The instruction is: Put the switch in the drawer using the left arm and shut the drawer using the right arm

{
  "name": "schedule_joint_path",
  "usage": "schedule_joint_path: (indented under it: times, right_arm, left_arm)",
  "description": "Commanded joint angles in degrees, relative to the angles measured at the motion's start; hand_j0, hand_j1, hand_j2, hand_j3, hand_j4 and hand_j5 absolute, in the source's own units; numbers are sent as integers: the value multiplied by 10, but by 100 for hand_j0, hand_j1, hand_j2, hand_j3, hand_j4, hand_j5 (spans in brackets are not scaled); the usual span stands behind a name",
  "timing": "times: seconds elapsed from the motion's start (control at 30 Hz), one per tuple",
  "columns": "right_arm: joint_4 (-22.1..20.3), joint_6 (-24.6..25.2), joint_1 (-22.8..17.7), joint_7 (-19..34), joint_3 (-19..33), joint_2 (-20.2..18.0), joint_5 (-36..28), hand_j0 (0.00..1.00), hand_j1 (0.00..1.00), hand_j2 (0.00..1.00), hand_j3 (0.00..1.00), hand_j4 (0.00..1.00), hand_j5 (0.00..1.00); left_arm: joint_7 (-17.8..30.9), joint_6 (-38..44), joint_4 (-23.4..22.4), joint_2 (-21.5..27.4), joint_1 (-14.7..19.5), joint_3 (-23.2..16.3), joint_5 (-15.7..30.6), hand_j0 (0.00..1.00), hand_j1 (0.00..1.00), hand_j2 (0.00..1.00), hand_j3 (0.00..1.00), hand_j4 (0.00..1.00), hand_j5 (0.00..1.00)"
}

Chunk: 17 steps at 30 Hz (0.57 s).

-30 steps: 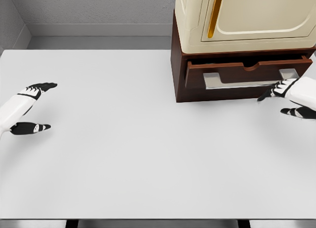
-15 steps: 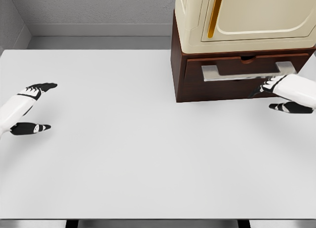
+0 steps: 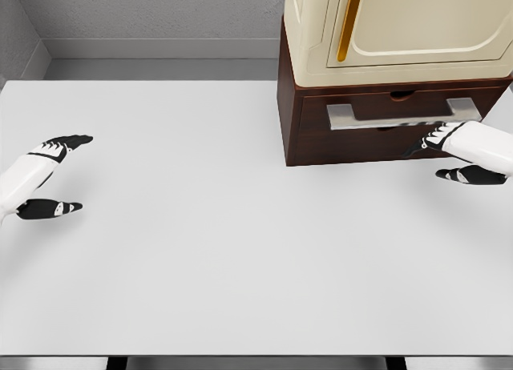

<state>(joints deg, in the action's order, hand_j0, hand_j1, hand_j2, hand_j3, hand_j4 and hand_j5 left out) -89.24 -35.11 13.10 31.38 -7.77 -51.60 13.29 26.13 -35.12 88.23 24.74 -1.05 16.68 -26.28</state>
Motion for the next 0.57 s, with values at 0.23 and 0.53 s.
schedule_joint_path:
  times: [0.23, 0.53]
  right_arm:
    - [-23, 1, -11, -1, 2, -33, -3, 74, 74, 74, 74, 74, 74]
    - [-35, 1, -53, -3, 9, -83, -20, 74, 74, 74, 74, 74, 74]
  left_arm:
    - [0, 1, -3, -3, 0, 6, 4, 100, 100, 100, 100, 100, 100]
    - [0, 1, -5, -4, 0, 7, 4, 100, 100, 100, 100, 100, 100]
